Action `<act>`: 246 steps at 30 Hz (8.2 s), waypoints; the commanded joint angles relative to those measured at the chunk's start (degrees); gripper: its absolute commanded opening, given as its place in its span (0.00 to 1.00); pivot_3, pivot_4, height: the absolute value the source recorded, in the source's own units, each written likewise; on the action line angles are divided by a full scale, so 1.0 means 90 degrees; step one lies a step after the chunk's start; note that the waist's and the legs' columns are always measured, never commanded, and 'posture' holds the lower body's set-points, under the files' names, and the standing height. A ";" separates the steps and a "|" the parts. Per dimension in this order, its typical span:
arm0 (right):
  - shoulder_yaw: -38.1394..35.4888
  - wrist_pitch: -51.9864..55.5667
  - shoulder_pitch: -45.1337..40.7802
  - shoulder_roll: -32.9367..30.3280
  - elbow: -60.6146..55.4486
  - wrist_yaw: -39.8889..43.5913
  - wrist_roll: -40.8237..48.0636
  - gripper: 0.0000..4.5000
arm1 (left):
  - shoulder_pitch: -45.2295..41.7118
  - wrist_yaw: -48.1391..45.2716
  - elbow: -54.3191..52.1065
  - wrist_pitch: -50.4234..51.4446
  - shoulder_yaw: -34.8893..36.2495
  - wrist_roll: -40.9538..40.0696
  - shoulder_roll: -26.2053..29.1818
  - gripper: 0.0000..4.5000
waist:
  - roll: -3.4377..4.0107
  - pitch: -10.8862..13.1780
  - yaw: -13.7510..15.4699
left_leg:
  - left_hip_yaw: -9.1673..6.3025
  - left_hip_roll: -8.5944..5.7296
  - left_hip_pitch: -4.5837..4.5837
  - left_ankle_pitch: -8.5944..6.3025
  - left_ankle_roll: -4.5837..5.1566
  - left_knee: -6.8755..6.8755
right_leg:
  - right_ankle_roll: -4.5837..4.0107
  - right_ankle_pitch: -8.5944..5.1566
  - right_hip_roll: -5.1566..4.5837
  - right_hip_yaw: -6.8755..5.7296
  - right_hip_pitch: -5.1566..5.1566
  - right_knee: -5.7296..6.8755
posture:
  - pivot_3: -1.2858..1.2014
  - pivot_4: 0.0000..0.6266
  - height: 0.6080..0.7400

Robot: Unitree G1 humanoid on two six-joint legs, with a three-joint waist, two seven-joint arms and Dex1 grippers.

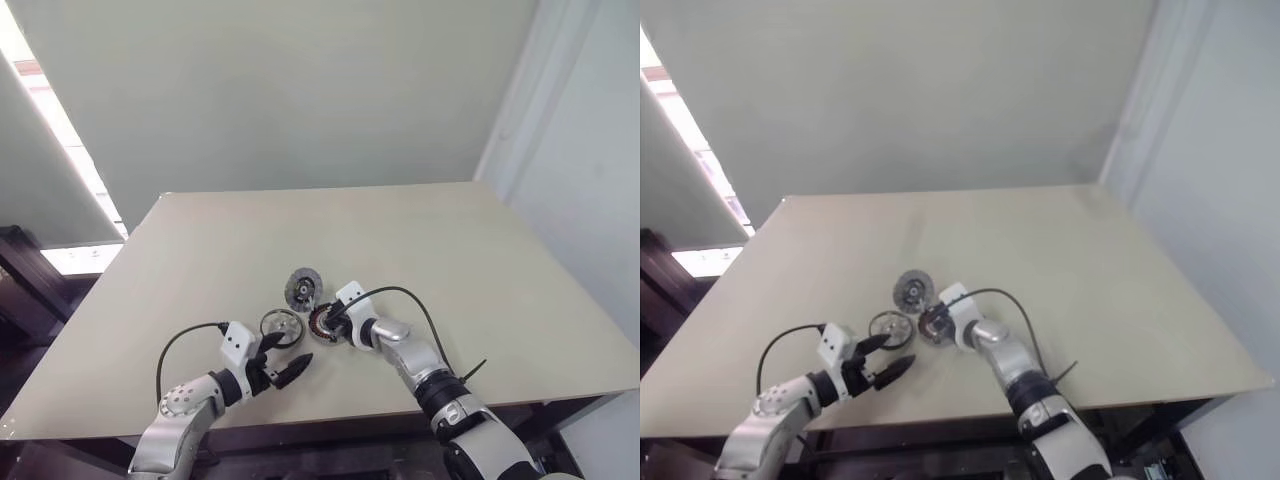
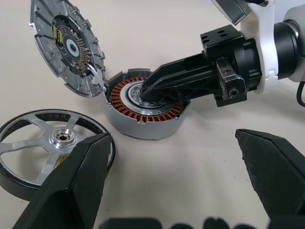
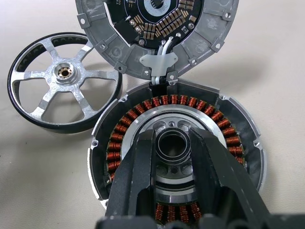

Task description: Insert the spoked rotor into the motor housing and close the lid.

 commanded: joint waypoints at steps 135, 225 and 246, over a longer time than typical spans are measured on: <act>0.2077 -0.0480 0.0311 -0.2029 -0.2766 0.2088 -0.2318 0.00 | -0.0132 0.0324 0.0158 -0.0093 0.0412 -0.0142 -0.0074 0.00 | -0.0004 0.0000 0.0016 | -0.0006 -0.0003 -0.0004 0.0000 -0.0001 0.0003 | 0.0000 -0.0001 -0.0006 -0.0008 0.0000 -0.0002 | 0.52 0.00 1.00; 0.1164 0.2694 0.1626 -0.2453 -0.6432 0.1429 0.0194 1.00 | -0.1265 0.2515 0.1214 0.3064 0.3107 -0.3718 -0.1679 0.08 | -0.0024 -0.0007 0.0011 | -0.0025 0.0004 -0.0011 0.0003 -0.0010 0.0000 | 0.0000 -0.0002 -0.0016 -0.0053 0.0002 -0.0014 | 0.52 0.00 1.00; 0.0785 0.2997 0.2427 -0.3415 -0.6562 0.1631 0.0619 1.00 | -0.0534 0.3662 0.0467 0.4895 0.2806 -0.6406 -0.2299 0.08 | -0.0063 0.0029 0.0042 | -0.0024 -0.0004 -0.0029 -0.0005 -0.0011 0.0012 | -0.0002 -0.0006 -0.0023 -0.0052 -0.0003 -0.0022 | 0.52 0.00 1.00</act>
